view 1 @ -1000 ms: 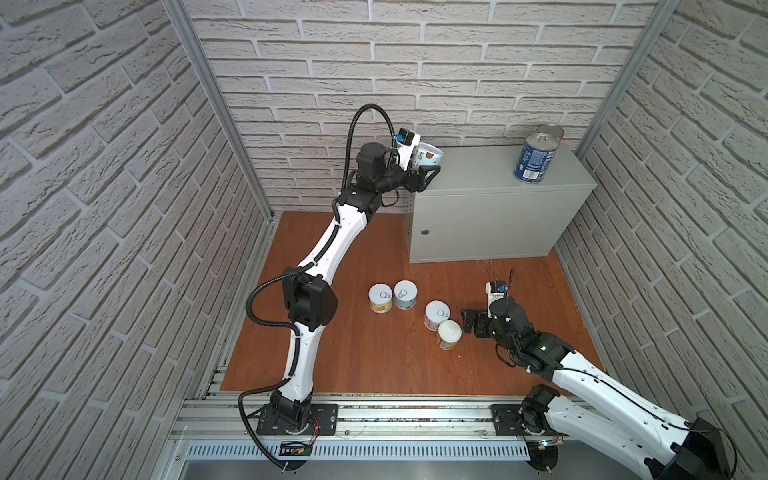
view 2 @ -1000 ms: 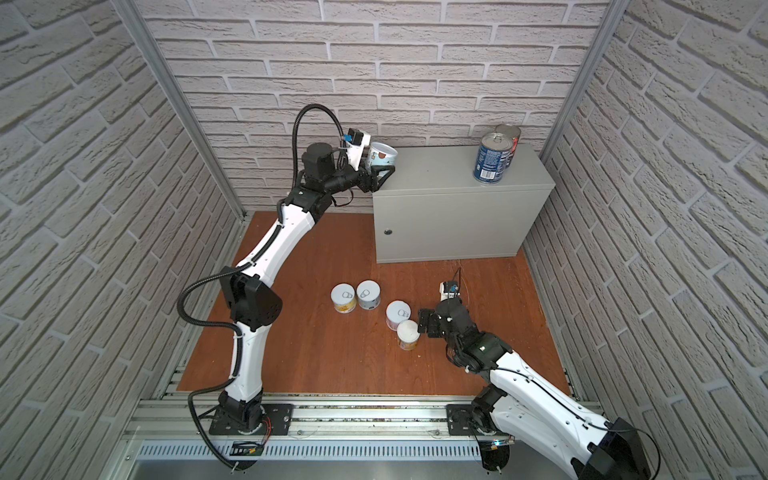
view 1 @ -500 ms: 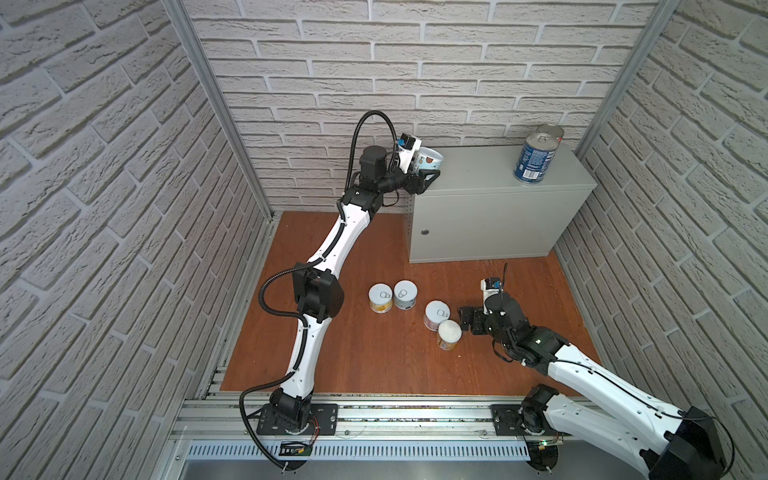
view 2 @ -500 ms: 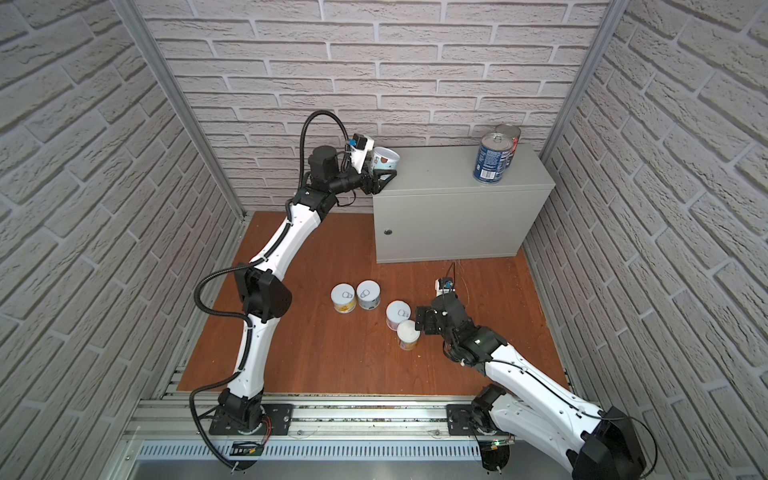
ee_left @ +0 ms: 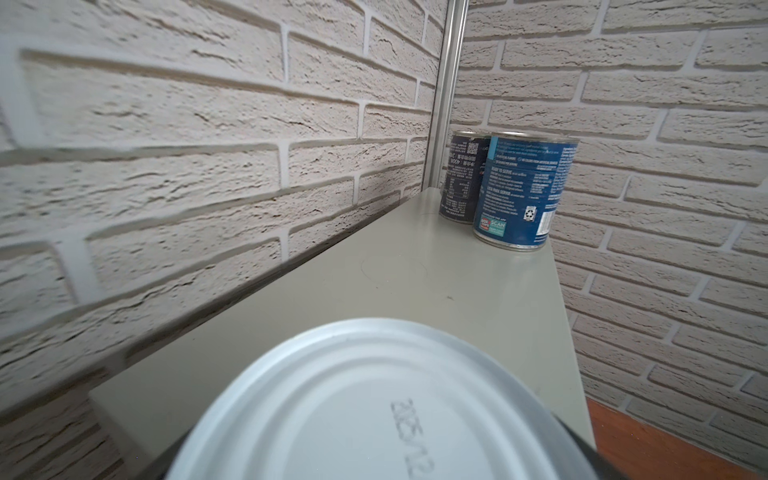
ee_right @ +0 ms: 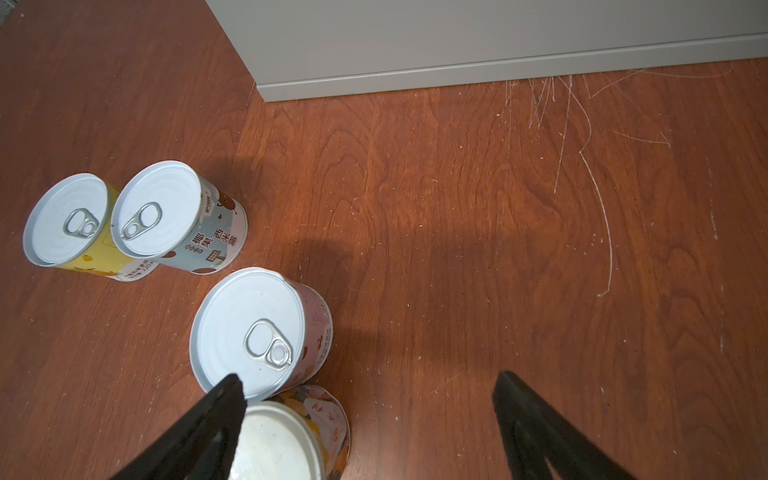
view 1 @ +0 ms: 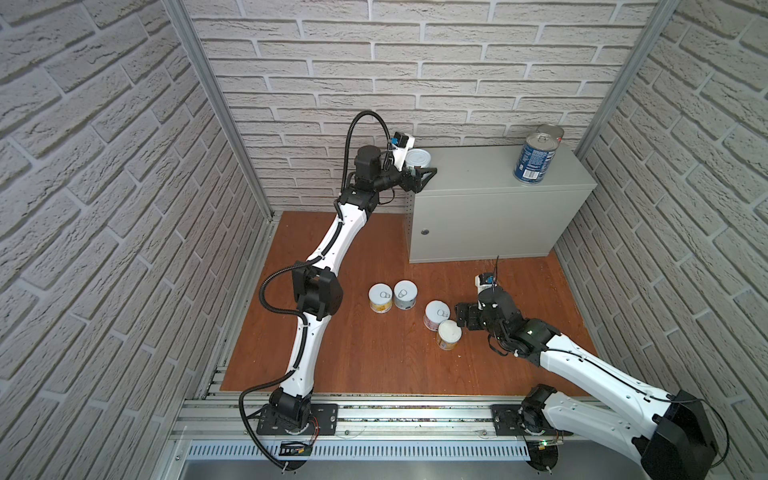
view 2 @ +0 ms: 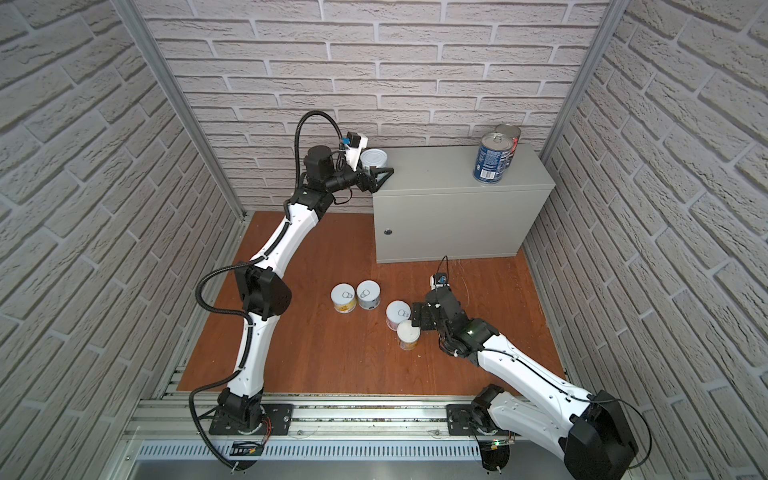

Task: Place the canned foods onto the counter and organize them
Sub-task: 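Move the can over the cabinet top while the right gripper hovers over floor cans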

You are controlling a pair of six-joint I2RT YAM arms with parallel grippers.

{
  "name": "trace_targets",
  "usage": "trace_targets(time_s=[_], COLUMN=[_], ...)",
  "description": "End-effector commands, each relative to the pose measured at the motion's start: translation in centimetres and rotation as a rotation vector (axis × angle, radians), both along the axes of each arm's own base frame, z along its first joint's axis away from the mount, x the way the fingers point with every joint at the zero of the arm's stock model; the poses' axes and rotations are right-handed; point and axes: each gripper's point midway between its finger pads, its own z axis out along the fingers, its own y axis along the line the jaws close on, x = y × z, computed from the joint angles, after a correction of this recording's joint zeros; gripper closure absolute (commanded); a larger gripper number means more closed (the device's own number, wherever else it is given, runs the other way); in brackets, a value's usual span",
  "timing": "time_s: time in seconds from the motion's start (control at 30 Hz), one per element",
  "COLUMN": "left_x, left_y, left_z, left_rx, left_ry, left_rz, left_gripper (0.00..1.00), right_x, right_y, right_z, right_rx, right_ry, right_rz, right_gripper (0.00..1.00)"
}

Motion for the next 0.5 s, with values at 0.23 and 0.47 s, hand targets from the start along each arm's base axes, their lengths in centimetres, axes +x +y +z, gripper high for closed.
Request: trace_targets(time_s=[0.23, 0.47], left_x=[0.2, -1.7], left_y=[-0.7, -2.9], left_z=[0.4, -0.4], left_rx=[-0.034, -0.017], left_ry=[-0.065, -0.061], left_rz=[-0.033, -0.126], left_gripper=[0.02, 0.02], right_x=[1.5, 1.1], right_y=[0.7, 0.4], right_z=[1.3, 0.8], right_rx=[-0.005, -0.022], right_ry=[-0.026, -0.013], right_rz=[0.013, 0.019], right_gripper=[0.07, 0.07])
